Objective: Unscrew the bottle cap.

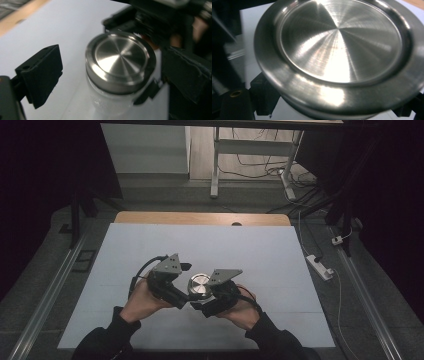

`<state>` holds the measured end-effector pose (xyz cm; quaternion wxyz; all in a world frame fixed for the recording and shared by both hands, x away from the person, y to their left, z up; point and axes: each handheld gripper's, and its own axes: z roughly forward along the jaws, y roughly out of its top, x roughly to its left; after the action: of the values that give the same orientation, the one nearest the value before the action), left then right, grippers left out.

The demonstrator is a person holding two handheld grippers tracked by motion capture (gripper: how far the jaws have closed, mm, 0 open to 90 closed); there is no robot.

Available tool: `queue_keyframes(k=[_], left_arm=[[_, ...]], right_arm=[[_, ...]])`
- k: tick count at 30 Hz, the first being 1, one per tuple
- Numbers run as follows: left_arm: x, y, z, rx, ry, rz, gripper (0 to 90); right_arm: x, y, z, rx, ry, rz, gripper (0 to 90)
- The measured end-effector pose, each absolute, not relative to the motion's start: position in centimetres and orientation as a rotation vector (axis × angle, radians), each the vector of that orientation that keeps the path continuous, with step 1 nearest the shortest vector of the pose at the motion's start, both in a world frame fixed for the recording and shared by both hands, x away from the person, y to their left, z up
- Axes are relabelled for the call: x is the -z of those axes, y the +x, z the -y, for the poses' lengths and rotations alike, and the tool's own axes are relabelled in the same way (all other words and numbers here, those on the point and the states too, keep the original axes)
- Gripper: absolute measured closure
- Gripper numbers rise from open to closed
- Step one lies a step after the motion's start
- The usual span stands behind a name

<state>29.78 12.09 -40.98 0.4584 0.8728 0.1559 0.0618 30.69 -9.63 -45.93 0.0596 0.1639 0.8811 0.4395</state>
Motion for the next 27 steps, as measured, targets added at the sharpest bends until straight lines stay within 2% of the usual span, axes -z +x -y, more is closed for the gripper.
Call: queue_keyframes(k=[5, 10, 14, 22, 25, 27], left_arm=[[41.5, 29.7, -12.2, -0.046, 2.182, -0.188, 11.8], [42.0, 29.3, -11.6, -0.09, 2.218, -0.143, 19.9], [42.0, 29.2, -11.4, -0.129, 2.194, -0.214, 20.2], [42.5, 28.7, -9.1, -0.285, 2.132, -0.55, 20.3], [42.8, 28.3, -8.3, -0.343, 2.125, -0.602, 20.1], [42.6, 28.4, -8.2, -0.329, 2.137, -0.578, 18.0]], right_arm=[[45.9, 29.8, 8.9, -1.319, 0.331, -2.742, 15.0], [46.0, 29.3, 8.4, -1.302, 0.271, -2.761, 14.9], [46.0, 29.5, 8.6, -1.3, 0.311, -2.733, 14.9], [46.2, 30.4, 9.1, -1.258, 0.539, -2.65, 14.9], [46.4, 30.6, 9.2, -1.234, 0.586, -2.622, 15.0], [46.5, 30.7, 9.3, -1.231, 0.596, -2.618, 14.9]])
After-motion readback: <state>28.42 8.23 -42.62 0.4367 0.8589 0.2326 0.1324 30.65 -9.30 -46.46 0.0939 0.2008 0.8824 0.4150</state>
